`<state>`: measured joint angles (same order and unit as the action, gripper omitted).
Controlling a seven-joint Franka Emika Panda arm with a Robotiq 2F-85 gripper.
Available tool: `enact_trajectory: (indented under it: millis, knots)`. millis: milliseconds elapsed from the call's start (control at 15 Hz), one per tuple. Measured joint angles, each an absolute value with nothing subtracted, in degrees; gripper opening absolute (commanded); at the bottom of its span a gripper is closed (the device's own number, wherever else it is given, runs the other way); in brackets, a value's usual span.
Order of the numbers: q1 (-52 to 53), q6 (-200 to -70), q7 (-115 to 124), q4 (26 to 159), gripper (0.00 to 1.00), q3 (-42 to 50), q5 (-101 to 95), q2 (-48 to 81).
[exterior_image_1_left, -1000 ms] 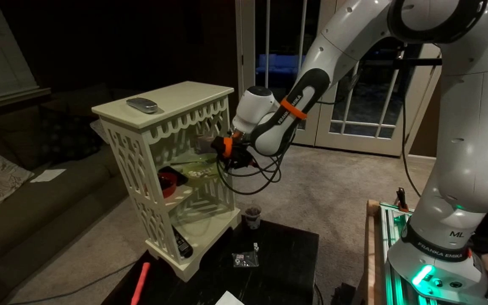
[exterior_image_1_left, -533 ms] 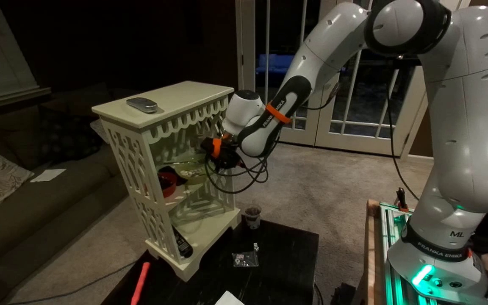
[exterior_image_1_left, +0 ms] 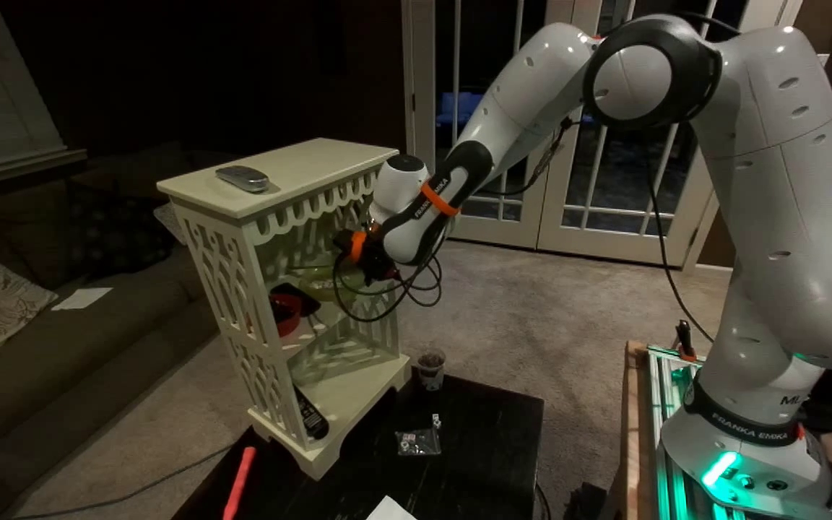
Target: Put the yellow bowl in the top shelf
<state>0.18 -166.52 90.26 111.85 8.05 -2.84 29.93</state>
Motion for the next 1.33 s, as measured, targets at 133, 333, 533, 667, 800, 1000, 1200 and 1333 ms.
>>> enact_trajectory:
  millis: [133, 333, 533, 667, 800, 1000, 1200, 1333]
  knots:
    - [2.5, -165.5, 90.3, 110.3, 0.01, 10.3, -2.7, 31.4]
    - [4.7, -164.0, 90.4, 108.6, 0.29, 12.4, -2.6, 33.4]
    - [5.7, -162.7, 90.6, 107.0, 0.48, 13.5, -2.6, 34.7]
    - [5.7, -162.0, 90.6, 106.4, 0.62, 13.5, -2.4, 34.8]
    - [5.8, -161.8, 90.6, 106.3, 0.77, 13.5, -2.4, 34.4]
    - [6.4, -161.2, 90.5, 107.4, 0.97, 13.7, -2.4, 32.2]
    - [6.3, -160.1, 89.4, 113.0, 1.00, 13.6, -2.4, 26.9]
    - [5.3, -159.7, 87.4, 118.9, 1.00, 12.6, -1.7, 22.3]
